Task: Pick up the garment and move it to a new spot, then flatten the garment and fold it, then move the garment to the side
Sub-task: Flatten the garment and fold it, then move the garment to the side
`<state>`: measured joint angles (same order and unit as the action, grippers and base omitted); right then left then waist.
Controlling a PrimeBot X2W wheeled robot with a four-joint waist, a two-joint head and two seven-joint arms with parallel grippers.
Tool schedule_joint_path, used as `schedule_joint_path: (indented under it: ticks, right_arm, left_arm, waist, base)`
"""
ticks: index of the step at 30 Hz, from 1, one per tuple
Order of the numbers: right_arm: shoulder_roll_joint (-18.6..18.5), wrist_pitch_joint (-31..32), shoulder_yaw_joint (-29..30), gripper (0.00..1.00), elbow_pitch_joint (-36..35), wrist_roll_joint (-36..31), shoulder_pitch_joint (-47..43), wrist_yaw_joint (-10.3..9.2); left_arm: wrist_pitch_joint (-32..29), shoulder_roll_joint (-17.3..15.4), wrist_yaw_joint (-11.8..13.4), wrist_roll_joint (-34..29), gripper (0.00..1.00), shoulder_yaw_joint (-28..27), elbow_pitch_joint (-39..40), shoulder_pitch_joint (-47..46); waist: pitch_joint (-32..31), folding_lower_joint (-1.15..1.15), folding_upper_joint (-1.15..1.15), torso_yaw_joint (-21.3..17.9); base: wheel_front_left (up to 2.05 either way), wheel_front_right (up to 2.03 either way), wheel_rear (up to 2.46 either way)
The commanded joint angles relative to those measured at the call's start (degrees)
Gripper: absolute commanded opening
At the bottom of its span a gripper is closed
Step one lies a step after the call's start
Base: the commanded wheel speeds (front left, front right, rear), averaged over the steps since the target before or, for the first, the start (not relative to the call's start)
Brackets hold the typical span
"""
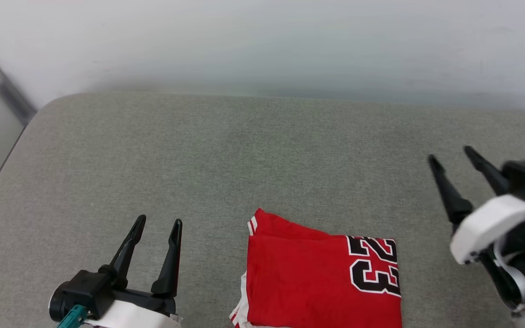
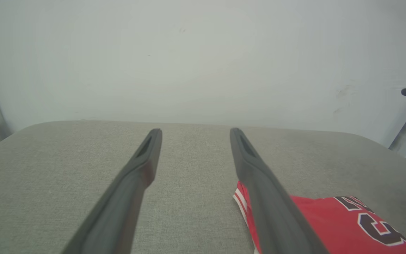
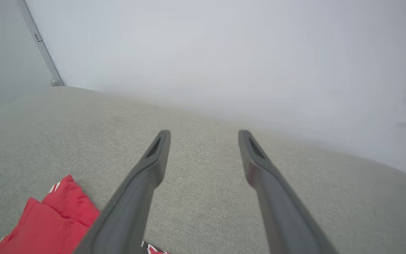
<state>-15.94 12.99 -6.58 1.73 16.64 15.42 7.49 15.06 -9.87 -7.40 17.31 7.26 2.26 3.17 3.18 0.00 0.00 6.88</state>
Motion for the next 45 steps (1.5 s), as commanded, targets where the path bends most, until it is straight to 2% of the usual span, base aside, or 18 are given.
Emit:
schedule_joint_path:
  ticks: [1, 7, 10, 13, 22, 30, 35, 38, 39, 45]
  right_arm:
    - [-0.1, -1.9, 1.8, 1.00, -0.9, 0.0, -2.0, -0.01]
    - [0.5, -8.9, 8.4, 1.00, -5.9, -0.8, -9.9, 0.00]
    - [2.1, -11.1, 10.1, 1.00, -8.6, -0.3, -13.6, 0.00]
    - [3.9, -13.1, 9.2, 1.00, -11.8, -1.2, -17.8, 0.00]
    - [8.1, -14.1, 9.1, 1.00, -12.7, -1.0, -21.8, 0.00]
    - [8.3, -12.1, 8.3, 1.00, -12.4, -0.6, -22.8, 0.00]
    - [7.0, -4.4, 6.9, 1.00, -12.6, 1.1, -23.5, -0.01]
    - [5.9, 4.3, 5.9, 1.00, -12.9, 3.4, -24.0, -0.01]
    - [5.6, 12.9, 5.7, 1.00, -14.1, 6.0, -23.6, -0.01]
    - [8.3, 30.5, 9.5, 1.00, -16.3, 8.4, -21.5, -0.01]
  left_arm:
    - [0.1, 0.4, -0.1, 0.3, 1.00, 0.0, 0.1, -0.7]
    - [0.1, 0.7, -0.1, 1.7, 1.00, -0.4, 1.0, -0.5]
    - [0.1, 0.9, -0.1, 2.3, 1.00, -0.5, 1.5, -0.2]
    - [0.1, 0.6, -0.1, 3.2, 1.00, 0.2, 2.0, 0.5]
    - [0.1, 0.8, -0.1, 4.4, 1.00, 1.0, 2.5, 1.3]
    - [0.1, 0.3, -0.1, 4.1, 1.00, 1.1, 2.4, 1.0]
    - [0.1, 0.1, -0.1, 4.1, 1.00, 1.6, 2.2, 0.0]
    - [0.1, 0.2, -0.1, 4.2, 1.00, 1.9, 1.9, -0.4]
    - [0.1, 0.3, -0.1, 4.2, 1.00, 2.3, 1.6, -1.3]
    - [0.1, 0.5, -0.1, 4.4, 1.00, 3.4, 0.7, -2.8]
  waist:
    - [0.0, 0.00, 0.00, -0.4]
    - [0.1, 0.00, 0.00, -1.6]
    - [0.2, 0.00, 0.00, -2.1]
    - [0.1, 0.00, 0.00, -2.6]
    - [-0.1, 0.00, 0.00, -2.4]
    - [0.4, 0.00, 0.00, -2.2]
    - [1.7, 0.00, 0.00, -1.7]
    - [2.8, 0.00, 0.00, -1.2]
    - [3.9, 0.00, 0.00, -0.5]
    - [6.0, 0.00, 0.00, 2.0]
  base:
    - [0.00, 0.00, 0.00]
    - [0.00, 0.00, 0.00]
    - [0.00, 0.00, 0.00]
    - [0.00, 0.00, 0.00]
    - [0.00, 0.00, 0.00]
    - [0.00, 0.00, 0.00]
    - [0.00, 0.00, 0.00]
    - [0.00, 0.00, 0.00]
    - [0.00, 0.00, 0.00]
    - [0.00, 0.00, 0.00]
